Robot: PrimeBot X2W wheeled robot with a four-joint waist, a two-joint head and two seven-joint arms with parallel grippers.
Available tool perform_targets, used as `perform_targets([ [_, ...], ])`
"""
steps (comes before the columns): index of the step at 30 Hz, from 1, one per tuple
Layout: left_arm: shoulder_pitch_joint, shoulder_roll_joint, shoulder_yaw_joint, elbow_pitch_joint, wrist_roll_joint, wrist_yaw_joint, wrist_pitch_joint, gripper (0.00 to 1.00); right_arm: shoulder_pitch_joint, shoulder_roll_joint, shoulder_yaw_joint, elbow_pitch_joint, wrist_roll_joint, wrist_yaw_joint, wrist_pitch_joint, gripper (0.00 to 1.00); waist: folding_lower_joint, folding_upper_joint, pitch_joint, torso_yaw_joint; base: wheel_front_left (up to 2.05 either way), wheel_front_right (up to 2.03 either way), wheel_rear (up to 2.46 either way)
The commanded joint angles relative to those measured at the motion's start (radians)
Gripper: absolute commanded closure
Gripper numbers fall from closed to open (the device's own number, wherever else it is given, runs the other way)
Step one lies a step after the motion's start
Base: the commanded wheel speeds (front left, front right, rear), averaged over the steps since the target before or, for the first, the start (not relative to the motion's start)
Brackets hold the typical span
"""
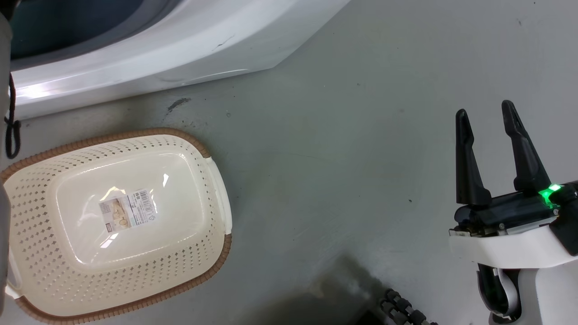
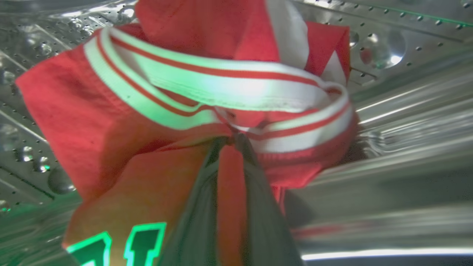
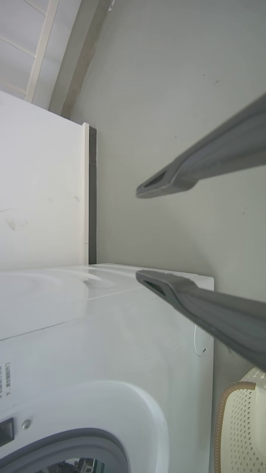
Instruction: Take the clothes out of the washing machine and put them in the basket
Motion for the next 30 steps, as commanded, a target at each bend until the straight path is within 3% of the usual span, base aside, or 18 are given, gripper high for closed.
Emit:
perform_targets([
  [1,0.031,0.01,-0.012,0.002,-0.016,-0.002,0.008,1.0,-0.016,0.001,0.0,-0.002,0.001,-0.001,-0.002,0.0,-0.0001,0.0,-0.003,0.0,0.0,0.0,0.0],
  [11,0.096,0.015,-0.058,-0.061,-0.125,-0.002,-0.067,1.0,-0.004,0.001,-0.007,0.006,-0.023,-0.001,-0.002,0.0,-0.0001,0.0,-0.065,0.032,0.0,0.0,0.0],
  [30,0.364,-0.059,-0.161,-0.163,-0.297,-0.001,-0.48,1.0,0.075,0.001,-0.024,0.031,-0.113,-0.001,-0.002,0.0,-0.0001,0.0,-0.304,0.192,0.0,0.0,0.0],
])
